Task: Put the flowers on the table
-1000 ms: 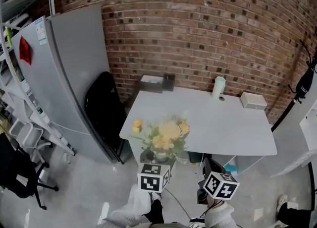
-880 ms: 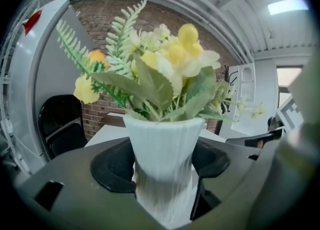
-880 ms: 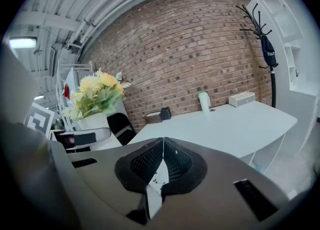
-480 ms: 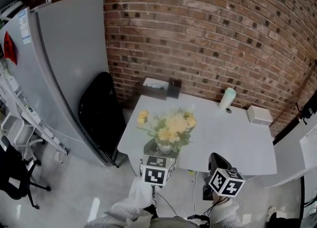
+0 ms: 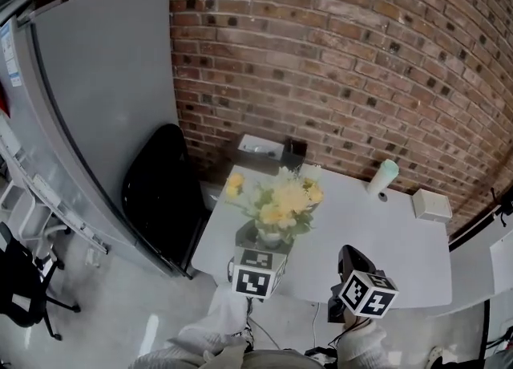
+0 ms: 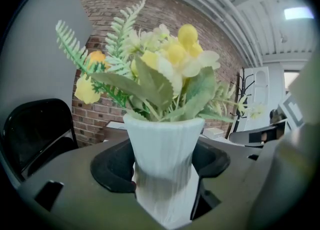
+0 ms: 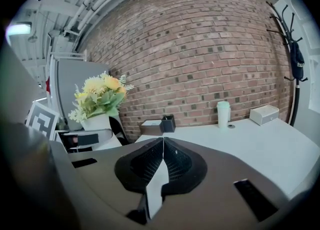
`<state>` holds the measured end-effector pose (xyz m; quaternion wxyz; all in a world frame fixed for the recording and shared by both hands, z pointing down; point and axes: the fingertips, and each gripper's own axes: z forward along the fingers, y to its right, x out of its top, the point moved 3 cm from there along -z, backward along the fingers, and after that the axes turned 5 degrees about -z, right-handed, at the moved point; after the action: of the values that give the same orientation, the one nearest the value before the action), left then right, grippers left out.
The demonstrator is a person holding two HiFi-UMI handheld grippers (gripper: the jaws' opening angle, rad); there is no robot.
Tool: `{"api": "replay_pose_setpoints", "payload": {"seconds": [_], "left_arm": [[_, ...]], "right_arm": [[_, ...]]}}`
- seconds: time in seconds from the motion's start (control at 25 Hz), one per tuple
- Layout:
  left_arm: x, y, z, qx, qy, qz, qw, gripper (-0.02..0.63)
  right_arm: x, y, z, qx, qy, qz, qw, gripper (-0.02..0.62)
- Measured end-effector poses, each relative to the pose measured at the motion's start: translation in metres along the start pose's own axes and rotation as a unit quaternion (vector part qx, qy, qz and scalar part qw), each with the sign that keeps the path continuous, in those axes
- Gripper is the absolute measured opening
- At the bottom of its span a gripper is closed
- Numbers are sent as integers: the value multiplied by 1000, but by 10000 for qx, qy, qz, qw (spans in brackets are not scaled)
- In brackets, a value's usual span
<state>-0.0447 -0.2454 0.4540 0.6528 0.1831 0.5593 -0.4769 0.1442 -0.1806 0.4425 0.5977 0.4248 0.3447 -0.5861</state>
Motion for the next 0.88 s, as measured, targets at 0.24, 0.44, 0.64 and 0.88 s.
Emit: {"api": "replay_pose_setpoints", "payload": {"seconds": [0.24,0.44,0.64,0.88], "left_arm": [[-3,-20,22,6,-200,2,9998,318],[-5,-38,34,96,-296,8,9995,318],[-6,-48,41,187,-355,-4,9992,318],[0,-42,60,186,-317,94,9993,318]], "right_arm": [[1,-1,33,-20,-161,72,9998,25],[1,-2,51,-14,-251,79,9997,25],[-1,2,60,-34,-282,169,9995,25],[6,13,79,88,-244,212,9994,25]]}}
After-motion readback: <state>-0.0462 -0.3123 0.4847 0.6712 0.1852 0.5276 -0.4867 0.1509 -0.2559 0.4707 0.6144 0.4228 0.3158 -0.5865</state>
